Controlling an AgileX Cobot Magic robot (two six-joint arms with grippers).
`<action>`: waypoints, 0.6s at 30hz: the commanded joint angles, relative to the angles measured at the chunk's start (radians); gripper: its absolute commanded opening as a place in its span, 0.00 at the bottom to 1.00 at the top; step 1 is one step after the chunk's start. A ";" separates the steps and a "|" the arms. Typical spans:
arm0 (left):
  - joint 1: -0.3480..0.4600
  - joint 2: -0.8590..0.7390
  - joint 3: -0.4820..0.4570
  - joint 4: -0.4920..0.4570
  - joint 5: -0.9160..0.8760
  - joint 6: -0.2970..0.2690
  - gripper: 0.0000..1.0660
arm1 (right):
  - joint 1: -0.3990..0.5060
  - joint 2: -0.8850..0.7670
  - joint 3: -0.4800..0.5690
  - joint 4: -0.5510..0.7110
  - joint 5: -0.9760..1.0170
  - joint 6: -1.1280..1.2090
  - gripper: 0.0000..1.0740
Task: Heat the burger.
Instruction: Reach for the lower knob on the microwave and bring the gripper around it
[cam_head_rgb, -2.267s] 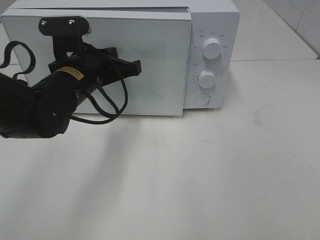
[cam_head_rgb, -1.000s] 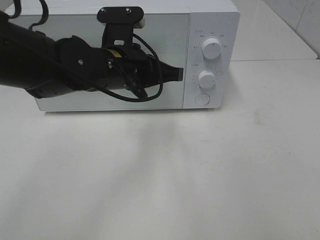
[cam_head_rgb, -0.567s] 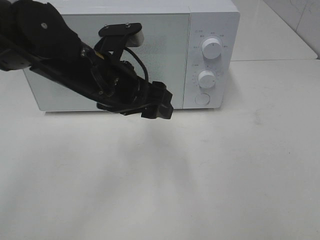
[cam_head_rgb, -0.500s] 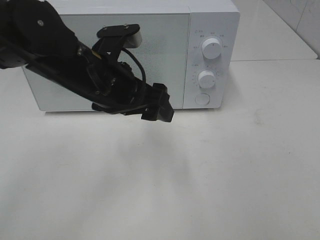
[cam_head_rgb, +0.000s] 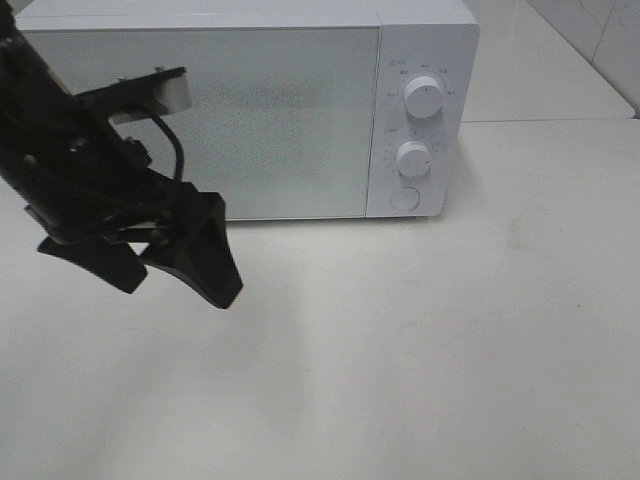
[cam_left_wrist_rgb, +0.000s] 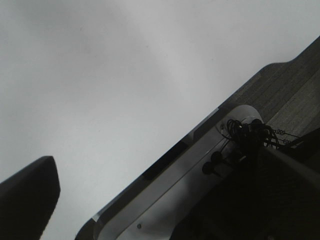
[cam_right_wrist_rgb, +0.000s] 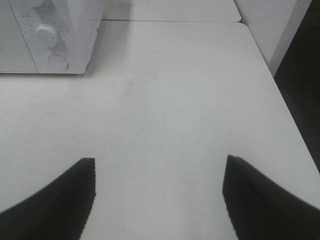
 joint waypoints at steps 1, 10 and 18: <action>0.079 -0.048 -0.003 0.013 0.075 -0.013 0.94 | -0.007 -0.030 0.004 0.001 -0.002 -0.008 0.65; 0.366 -0.202 -0.003 0.165 0.221 -0.041 0.94 | -0.007 -0.030 0.004 0.001 -0.002 -0.008 0.65; 0.543 -0.334 0.031 0.280 0.253 -0.100 0.94 | -0.007 -0.030 0.004 0.001 -0.002 -0.008 0.65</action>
